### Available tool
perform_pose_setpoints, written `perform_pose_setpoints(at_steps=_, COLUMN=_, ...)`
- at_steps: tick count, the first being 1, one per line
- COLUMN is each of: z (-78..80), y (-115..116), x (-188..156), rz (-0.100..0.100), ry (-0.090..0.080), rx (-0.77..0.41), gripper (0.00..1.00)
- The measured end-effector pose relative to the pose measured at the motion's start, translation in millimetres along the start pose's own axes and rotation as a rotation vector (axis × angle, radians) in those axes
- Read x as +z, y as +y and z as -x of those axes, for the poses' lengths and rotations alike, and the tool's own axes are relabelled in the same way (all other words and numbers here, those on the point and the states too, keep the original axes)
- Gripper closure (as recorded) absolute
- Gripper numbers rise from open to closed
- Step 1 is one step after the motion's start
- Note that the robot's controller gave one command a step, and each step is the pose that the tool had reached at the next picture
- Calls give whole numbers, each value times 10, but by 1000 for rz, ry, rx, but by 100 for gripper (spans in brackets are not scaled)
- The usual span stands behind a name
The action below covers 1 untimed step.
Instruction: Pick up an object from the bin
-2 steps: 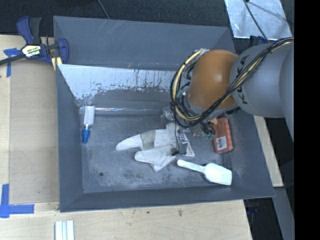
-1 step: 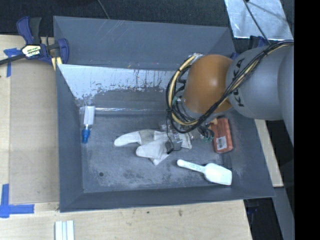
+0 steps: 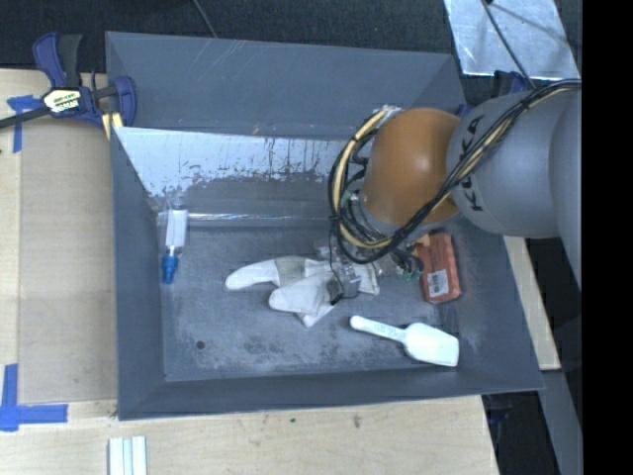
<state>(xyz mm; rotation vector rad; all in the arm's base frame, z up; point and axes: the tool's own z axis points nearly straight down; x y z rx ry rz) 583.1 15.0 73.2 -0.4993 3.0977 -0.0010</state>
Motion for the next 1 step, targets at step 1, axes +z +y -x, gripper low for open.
perform_pose_setpoints(at_steps=1, z=34, y=88, x=-1610, rz=-1, ry=-4, rx=0, gripper=100)
